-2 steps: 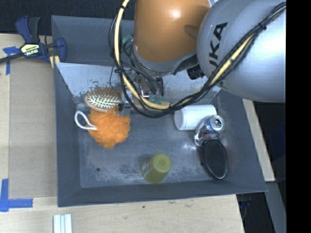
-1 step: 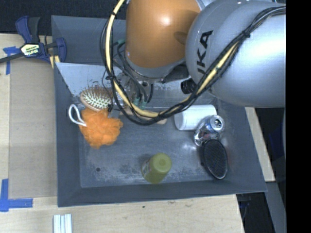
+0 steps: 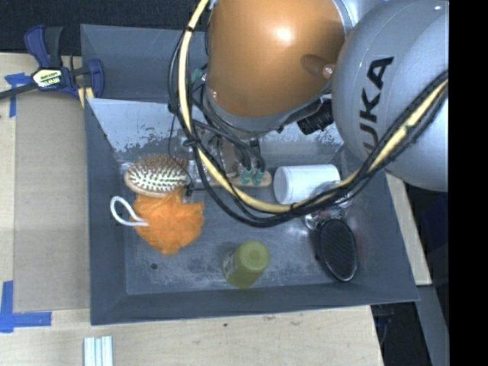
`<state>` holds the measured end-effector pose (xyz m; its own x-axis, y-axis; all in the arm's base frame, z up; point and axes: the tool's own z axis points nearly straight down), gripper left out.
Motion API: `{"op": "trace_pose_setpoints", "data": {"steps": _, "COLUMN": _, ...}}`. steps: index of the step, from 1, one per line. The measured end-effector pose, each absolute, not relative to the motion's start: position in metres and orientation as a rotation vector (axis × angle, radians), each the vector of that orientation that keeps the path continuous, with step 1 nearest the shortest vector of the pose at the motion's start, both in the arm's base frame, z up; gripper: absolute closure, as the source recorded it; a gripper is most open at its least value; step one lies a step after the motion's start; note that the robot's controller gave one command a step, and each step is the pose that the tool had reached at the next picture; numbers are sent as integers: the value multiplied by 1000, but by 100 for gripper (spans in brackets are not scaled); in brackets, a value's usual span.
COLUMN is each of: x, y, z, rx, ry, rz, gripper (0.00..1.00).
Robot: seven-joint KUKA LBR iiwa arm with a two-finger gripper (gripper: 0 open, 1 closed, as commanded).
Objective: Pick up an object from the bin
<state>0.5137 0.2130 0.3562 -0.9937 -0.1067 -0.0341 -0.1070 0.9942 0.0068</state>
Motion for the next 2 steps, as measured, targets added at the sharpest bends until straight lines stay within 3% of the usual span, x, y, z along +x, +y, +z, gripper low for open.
{"op": "trace_pose_setpoints", "data": {"steps": 1, "x": 518, "y": 209, "z": 180, "rx": -269, "ry": 3103, "rz": 8, "gripper": 100}}
{"op": "trace_pose_setpoints", "data": {"steps": 2, "x": 533, "y": 214, "z": 104, "rx": -125, "ry": 3108, "rz": -8, "gripper": 100}}
